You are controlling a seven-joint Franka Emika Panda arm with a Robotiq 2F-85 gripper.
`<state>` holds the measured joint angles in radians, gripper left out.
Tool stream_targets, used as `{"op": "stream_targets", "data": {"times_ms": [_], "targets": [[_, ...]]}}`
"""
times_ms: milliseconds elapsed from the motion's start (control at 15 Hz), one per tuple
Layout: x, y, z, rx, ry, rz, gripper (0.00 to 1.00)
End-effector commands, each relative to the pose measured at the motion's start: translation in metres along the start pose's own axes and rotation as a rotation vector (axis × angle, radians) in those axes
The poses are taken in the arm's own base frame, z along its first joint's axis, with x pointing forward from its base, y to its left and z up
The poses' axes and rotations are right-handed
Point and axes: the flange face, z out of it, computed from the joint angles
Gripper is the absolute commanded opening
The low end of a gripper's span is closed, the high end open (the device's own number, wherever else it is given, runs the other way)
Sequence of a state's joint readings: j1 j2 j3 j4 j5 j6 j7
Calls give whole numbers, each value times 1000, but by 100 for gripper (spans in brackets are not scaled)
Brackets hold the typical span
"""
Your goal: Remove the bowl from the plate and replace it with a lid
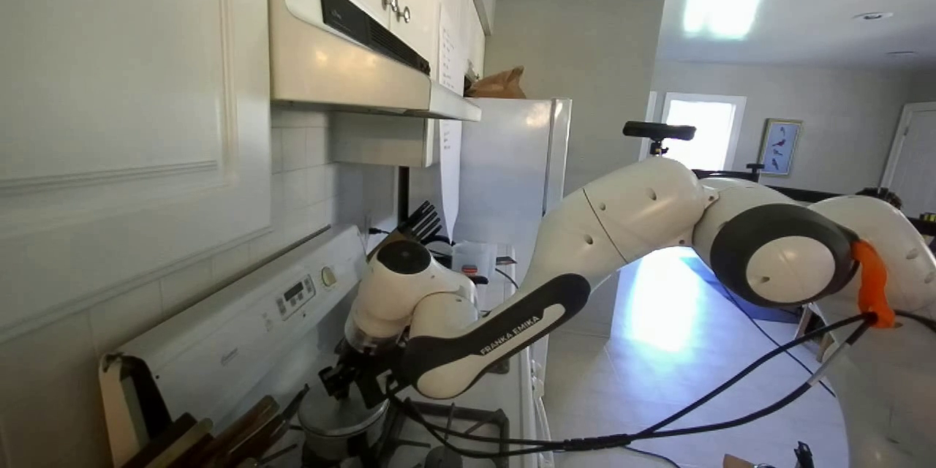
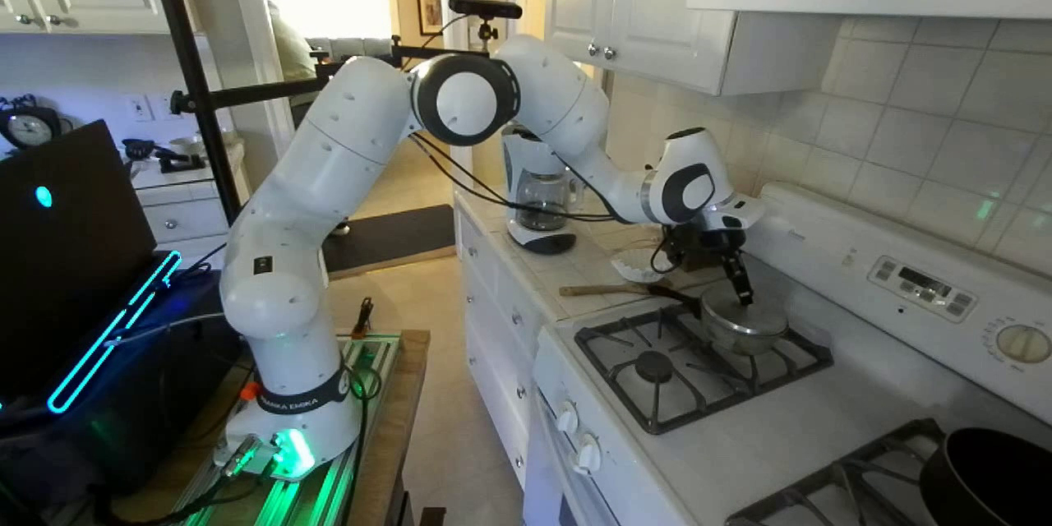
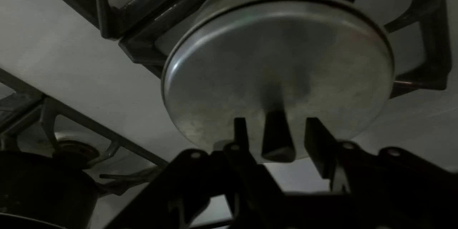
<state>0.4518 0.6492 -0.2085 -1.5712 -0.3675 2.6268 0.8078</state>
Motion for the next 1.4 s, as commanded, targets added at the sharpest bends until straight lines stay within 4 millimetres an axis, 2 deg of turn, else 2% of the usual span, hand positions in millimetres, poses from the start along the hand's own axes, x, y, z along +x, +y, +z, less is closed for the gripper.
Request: {"op": "stream_targets", "data": {"times_ms": [0,200,267,400,600,800,867,1000,1067,1133,1333], "targets": [[15,1,-6,-9,18,29,78],[29,12,-21,1,40,55,98],[34,19,-29,0,39,64,100],[41,37,-43,-13,10,62,100],[51,77,-66,-70,-73,49,100],[52,111,-75,-129,-173,6,100],[47,118,-74,-140,-209,-16,100],[27,119,-62,-162,-252,-60,100],[8,114,-53,-160,-286,-96,100],[-2,111,-50,-154,-297,-118,100],[-28,107,-58,-102,-295,-156,100]]}}
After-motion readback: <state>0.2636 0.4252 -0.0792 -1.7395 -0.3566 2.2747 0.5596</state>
